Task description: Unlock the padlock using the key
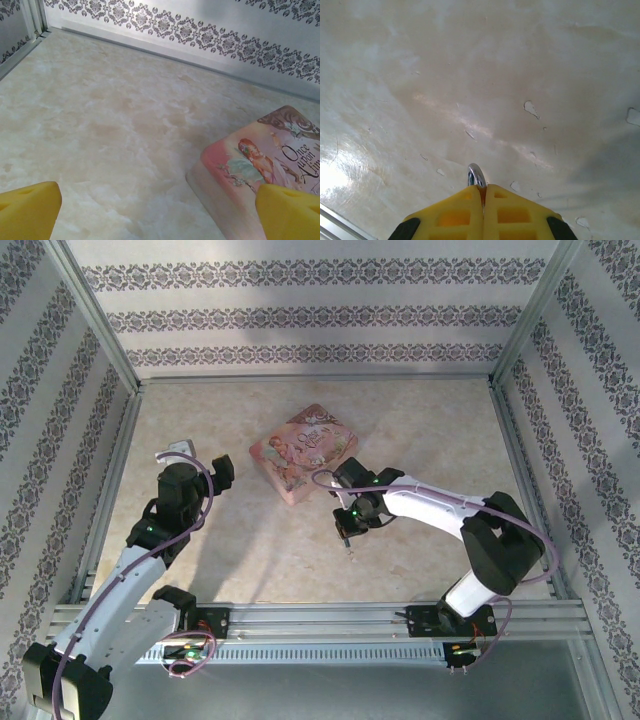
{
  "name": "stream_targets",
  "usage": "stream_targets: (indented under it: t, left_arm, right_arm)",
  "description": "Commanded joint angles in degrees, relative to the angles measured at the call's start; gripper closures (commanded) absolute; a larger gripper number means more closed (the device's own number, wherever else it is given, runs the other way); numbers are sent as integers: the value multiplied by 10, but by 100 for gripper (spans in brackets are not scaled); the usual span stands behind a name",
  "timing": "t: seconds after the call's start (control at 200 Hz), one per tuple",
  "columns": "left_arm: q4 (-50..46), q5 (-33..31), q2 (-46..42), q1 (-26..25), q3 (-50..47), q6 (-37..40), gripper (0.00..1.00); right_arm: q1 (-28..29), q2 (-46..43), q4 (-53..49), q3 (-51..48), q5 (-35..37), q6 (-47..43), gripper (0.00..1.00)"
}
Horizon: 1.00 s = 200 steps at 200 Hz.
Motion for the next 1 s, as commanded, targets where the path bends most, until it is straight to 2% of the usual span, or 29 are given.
stream_targets:
  t: [0.0,0.765,0.995]
  left_arm:
    - [3,6,-2,8,-3,-9,1]
    - [9,5,-2,11,-3,-13,1]
    - [13,7,-1,11,-3,-11,1]
  right_arm:
    - [8,10,13,6,-13,14,100]
    - [6,60,15,12,-27,19,100]
    - [5,59,13,14,-26,19,95]
